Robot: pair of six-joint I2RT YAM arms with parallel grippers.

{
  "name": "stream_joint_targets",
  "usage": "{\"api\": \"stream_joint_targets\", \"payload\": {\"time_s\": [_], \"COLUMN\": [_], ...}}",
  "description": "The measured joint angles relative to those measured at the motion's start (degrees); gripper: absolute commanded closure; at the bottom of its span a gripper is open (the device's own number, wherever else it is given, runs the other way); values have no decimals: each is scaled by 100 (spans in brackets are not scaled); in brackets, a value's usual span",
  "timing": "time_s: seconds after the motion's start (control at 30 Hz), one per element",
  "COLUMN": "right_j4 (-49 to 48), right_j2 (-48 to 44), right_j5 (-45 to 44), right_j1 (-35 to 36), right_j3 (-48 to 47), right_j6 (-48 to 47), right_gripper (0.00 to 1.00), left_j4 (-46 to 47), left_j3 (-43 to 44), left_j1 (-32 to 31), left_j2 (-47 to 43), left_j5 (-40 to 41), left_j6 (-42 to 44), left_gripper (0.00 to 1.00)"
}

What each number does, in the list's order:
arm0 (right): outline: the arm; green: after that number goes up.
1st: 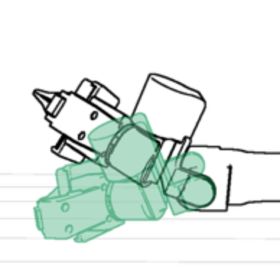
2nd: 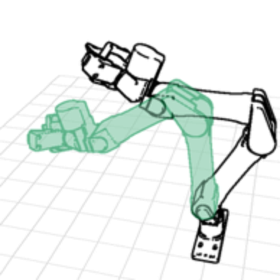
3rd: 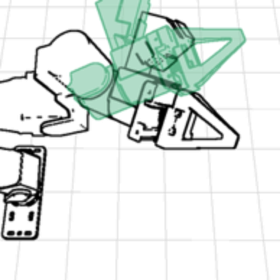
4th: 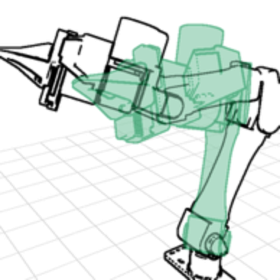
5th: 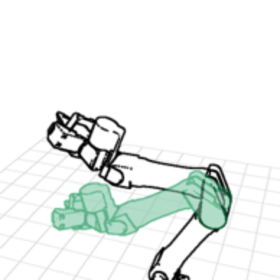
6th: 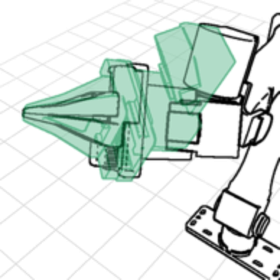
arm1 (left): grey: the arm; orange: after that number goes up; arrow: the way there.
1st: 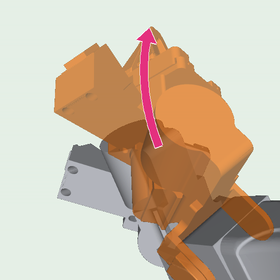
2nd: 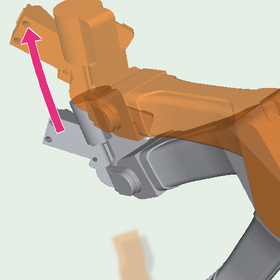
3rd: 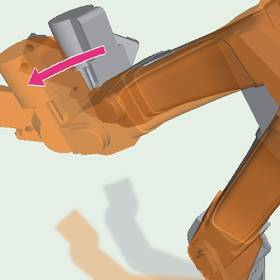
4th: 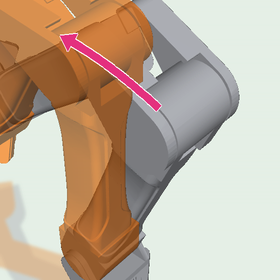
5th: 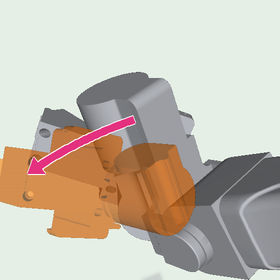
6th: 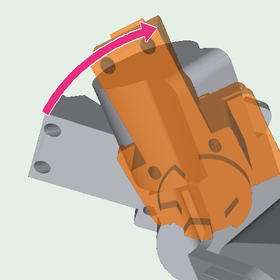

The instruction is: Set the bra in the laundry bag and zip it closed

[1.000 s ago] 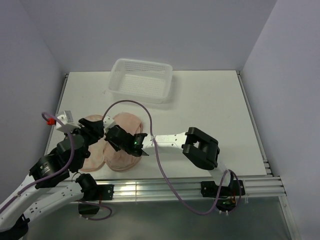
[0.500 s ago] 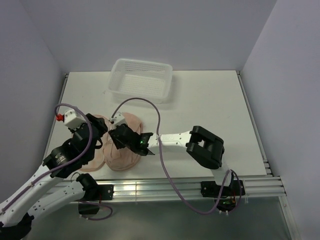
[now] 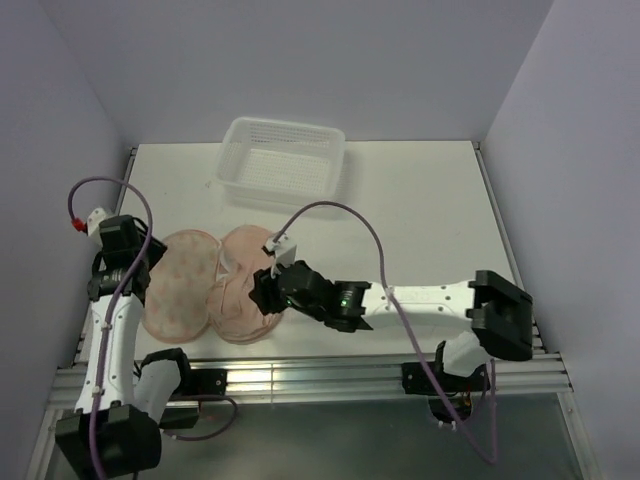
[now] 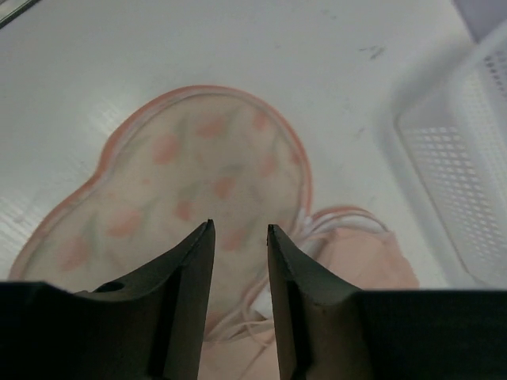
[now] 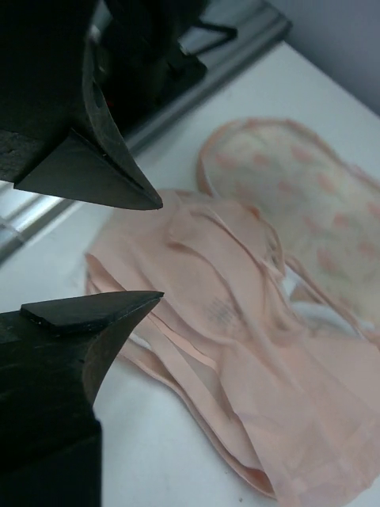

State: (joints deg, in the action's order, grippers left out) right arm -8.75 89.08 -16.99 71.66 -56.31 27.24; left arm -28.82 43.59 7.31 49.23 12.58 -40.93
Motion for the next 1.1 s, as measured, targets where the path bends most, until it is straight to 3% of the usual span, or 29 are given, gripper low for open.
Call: {"api": "stream_joint_targets", "payload": {"time_s": [0.13,0.2,0.5,0.63,0.9,1.1], "right_j4": [245,356,789,852,874,833], "right_j2": [-1025,-1556,-3383,-3536,-3473,-3449], "right_j5": [76,149,109,166,317,302], "right_j1": [339,424,433,431,431,409], "right_j3": [437,684,1403,1513,1659,1692], "right_j6": [46,39,-199,-315,-420,-468], "right_gripper": [47,47,47,47,48,48], "left_j4": [-133,-184,-46,-31,487,752], "left_j3": [-205,-225,46,186,343,413], "left_j1": [1154,1521,1902,2059,2271,2299], "left_j2": [223,525,2844,2946,2977,3626], "left_j5": [-802,-1119,-1856,-1978,-1818,-1740], "left_j6": [264,372,1502,1950,2422,2667], "left_gripper": [61,57,54,49,48,48]}}
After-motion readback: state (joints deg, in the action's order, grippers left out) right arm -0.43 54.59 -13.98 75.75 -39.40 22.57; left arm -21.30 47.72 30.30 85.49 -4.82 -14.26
